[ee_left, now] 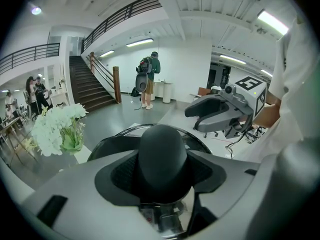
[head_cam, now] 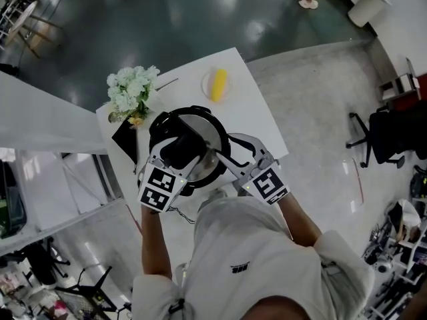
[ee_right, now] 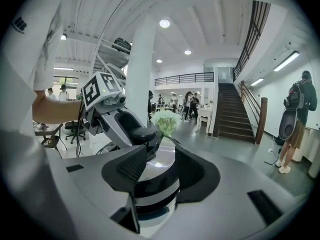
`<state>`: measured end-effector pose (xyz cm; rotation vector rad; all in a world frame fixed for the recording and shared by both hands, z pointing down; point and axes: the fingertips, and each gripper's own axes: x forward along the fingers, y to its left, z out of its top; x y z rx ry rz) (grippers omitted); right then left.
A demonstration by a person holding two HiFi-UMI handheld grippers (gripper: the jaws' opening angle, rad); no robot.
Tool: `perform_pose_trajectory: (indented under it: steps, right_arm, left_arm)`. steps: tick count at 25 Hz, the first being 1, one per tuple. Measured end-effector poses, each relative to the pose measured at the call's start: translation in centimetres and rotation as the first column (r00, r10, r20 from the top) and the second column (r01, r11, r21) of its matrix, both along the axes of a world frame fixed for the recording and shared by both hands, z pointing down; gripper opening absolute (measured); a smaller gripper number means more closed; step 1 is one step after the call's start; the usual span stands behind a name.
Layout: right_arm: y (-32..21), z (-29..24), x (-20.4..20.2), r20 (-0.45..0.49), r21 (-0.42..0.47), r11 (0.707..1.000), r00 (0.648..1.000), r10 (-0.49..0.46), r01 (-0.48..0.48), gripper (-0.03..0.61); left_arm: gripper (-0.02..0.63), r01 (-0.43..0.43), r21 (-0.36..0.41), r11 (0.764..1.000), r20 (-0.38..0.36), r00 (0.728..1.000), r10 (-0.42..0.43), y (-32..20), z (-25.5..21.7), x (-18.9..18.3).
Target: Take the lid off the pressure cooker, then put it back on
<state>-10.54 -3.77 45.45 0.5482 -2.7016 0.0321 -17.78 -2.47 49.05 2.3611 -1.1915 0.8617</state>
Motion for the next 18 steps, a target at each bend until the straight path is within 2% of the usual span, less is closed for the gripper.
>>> perform_pose_trajectory:
  steps: [4,8,13,18]
  right_arm:
    - [0.2,-0.5,0.0,0.003,-0.007,1.000,1.000,0.010,-0.010,0.181]
    - [0.1,-0.4,-0.4,0.023,0.046,0.999,1.000,-0.011,0.010,0.181]
    - [0.0,-1.4,-0.4,0.021,0.012,0.999,0.999,0.032,-0.032,0.180]
    - [-1.0,-2.0,0.7,0.027,0.034,0.996,0.997,0.076,-0.077,0.181]
  left_arm:
    - [0.287,0.008,0.008,1.000,-0.002,1.000,-0.008,0.1,-0.9,-0.3]
    - [0.287,0.015,0.055,0.998,0.001,1.000,-0.016,-0.3,-3.1,-1.1]
    - [0.287,0.006,0.084,0.996,0.002,1.000,-0.007,-1.0,-4.6,-1.2]
    - [0.287,-0.021,0.087,0.996,-0.015,1.000,0.022,-1.8,-4.7,0.2]
